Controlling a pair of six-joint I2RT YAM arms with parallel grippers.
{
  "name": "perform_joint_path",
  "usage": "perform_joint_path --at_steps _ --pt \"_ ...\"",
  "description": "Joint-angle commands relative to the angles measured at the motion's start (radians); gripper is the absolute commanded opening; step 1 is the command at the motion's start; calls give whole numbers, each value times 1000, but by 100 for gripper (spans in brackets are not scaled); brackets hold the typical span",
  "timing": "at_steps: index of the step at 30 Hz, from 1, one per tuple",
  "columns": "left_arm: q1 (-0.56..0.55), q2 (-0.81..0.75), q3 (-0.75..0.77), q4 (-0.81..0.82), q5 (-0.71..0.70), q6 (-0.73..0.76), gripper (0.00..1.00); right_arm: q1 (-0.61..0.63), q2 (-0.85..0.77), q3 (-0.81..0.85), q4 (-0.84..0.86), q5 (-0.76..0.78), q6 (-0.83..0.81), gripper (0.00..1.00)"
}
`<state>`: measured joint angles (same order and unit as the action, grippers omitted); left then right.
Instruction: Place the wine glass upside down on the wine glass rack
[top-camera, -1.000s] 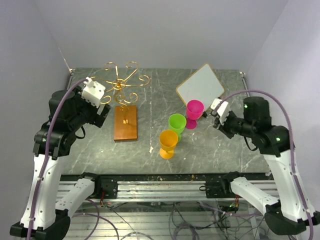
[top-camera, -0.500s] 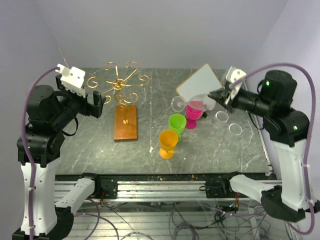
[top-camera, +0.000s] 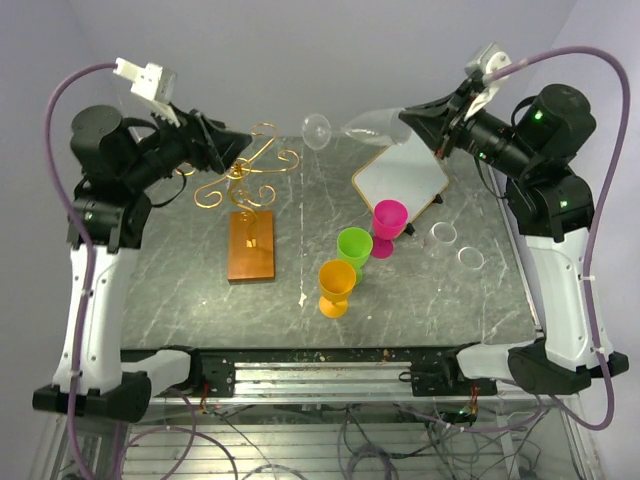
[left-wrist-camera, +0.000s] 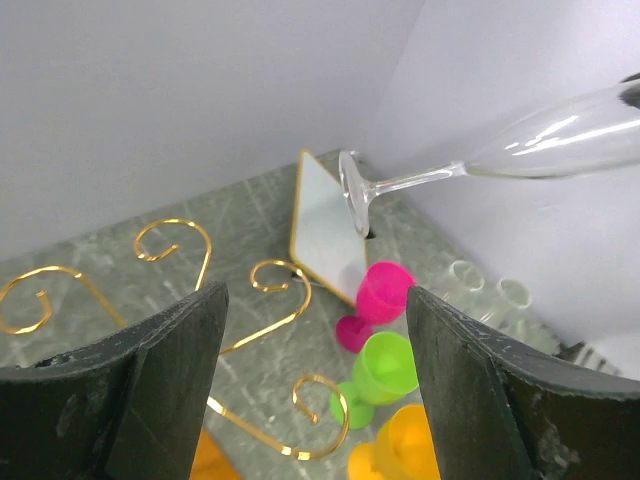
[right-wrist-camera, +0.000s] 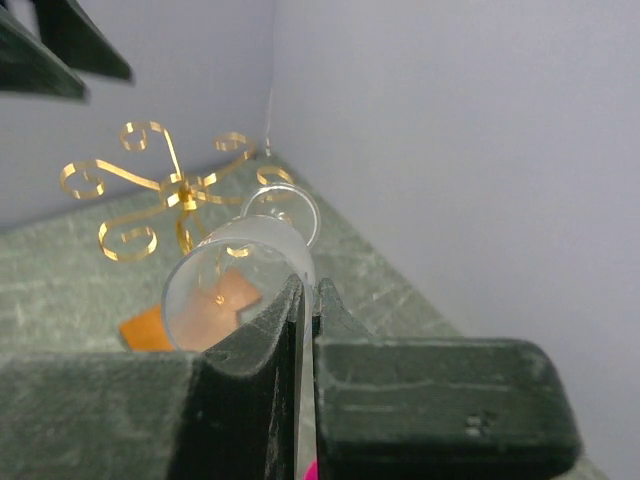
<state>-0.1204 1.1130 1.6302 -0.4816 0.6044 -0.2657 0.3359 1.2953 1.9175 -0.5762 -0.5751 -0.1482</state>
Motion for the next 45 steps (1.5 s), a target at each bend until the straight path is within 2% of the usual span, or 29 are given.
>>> perform_joint_path --at_steps 1,6,11,20,26,37,42,45 --pt "-22 71 13 210 83 -242 83 3 45 96 146 19 173 0" --pt "-90 136 22 270 97 -259 82 4 76 103 181 -17 244 0" --pt "-129 148 -31 357 131 -315 73 4 80 79 210 -72 272 0" --pt "-143 149 -73 356 97 -308 69 3 53 26 252 -155 303 0" --pt "-145 149 -93 367 96 -314 60 3 45 18 252 -158 295 0" --pt "-147 116 -107 329 40 -261 67 0 35 21 229 -110 261 0" --pt "-148 117 -125 341 51 -283 44 0 34 15 238 -129 270 0" --pt "-148 127 -131 363 75 -308 45 1 36 12 243 -134 274 0"
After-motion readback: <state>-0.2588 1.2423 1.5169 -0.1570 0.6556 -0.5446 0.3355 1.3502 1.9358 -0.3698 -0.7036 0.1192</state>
